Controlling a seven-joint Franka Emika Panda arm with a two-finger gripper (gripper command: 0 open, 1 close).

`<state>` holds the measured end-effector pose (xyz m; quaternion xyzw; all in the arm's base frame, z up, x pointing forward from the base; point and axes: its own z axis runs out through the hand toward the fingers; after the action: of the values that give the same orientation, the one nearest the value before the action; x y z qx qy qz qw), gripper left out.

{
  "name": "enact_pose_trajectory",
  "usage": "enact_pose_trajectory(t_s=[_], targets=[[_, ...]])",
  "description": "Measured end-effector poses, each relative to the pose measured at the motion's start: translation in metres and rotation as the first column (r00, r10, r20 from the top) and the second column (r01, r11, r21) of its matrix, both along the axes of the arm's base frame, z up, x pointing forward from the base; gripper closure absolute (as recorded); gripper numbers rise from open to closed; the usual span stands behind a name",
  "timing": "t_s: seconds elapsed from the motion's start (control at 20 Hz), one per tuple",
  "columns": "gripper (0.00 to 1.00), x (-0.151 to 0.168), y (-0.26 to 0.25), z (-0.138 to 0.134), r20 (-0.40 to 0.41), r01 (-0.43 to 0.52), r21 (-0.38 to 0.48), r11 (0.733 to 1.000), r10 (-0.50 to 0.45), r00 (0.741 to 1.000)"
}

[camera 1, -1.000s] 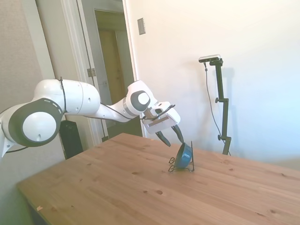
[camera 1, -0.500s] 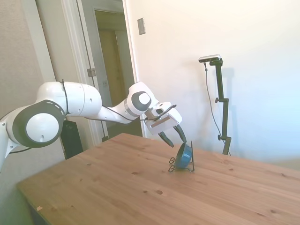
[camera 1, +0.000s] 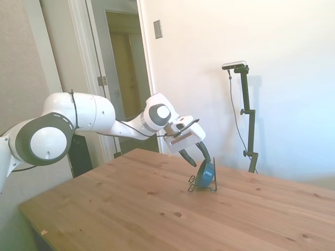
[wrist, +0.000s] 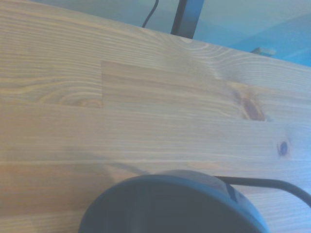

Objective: Unload the bowl

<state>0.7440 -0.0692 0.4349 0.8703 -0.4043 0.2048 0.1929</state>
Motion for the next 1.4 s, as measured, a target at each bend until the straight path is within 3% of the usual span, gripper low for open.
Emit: enact_pose_trajectory(t_s=[0.05, 0.1, 1.4], targets=[[0.00, -0.0002, -0.0011, 0.0001, -0.001, 0.002, -0.001, 1.000, -0.002, 1.000], [1.00, -0.0004, -0.0022, 0.0002, -0.001, 0.004, -0.003, 1.000, -0.004, 1.000], [1.00, -0.0042, -0.0050, 0.0038, -0.023, 0.043, -0.048, 0.998, -0.044, 0.999]])
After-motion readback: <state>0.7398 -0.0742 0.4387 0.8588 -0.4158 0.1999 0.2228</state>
